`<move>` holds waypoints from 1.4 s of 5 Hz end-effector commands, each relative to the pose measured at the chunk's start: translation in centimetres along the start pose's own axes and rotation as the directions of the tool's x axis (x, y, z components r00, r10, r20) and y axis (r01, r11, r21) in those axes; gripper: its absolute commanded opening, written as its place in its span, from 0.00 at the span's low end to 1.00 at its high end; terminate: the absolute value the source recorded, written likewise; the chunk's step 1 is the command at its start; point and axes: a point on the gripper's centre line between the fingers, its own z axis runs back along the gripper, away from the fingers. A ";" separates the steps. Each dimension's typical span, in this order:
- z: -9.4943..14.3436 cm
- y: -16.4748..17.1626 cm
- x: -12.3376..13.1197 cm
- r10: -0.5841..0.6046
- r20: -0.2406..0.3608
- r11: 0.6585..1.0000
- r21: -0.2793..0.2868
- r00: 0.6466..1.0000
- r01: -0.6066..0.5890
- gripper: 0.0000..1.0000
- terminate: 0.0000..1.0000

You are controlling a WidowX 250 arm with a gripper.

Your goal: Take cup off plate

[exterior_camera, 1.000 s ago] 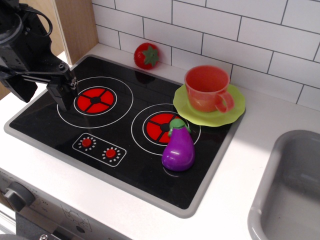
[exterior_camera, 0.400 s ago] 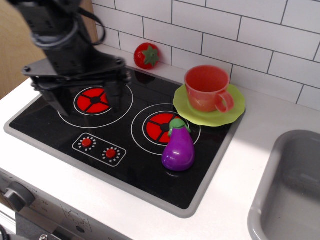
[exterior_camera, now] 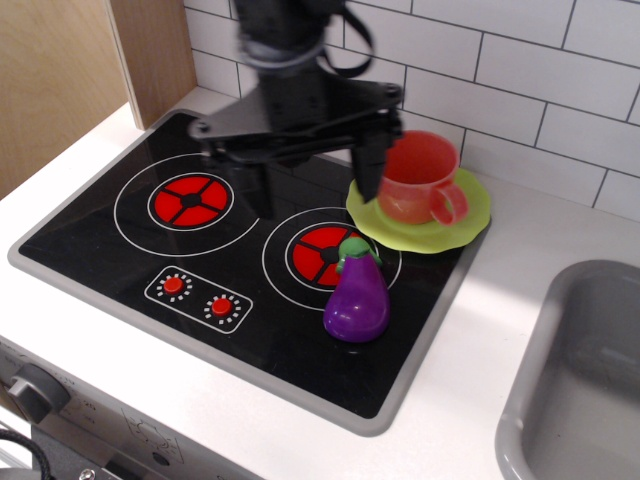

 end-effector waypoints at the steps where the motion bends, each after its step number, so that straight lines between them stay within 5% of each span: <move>1: -0.4 -4.5 1.3 0.114 0.010 0.993 -0.040 0.993 -0.113 1.00 0.00; 6: -4.5 -9.4 0.5 0.297 -0.048 0.955 0.035 0.954 -0.295 1.00 0.00; 7: -4.9 -9.4 0.3 0.302 -0.018 0.953 0.035 0.953 -0.301 0.00 0.00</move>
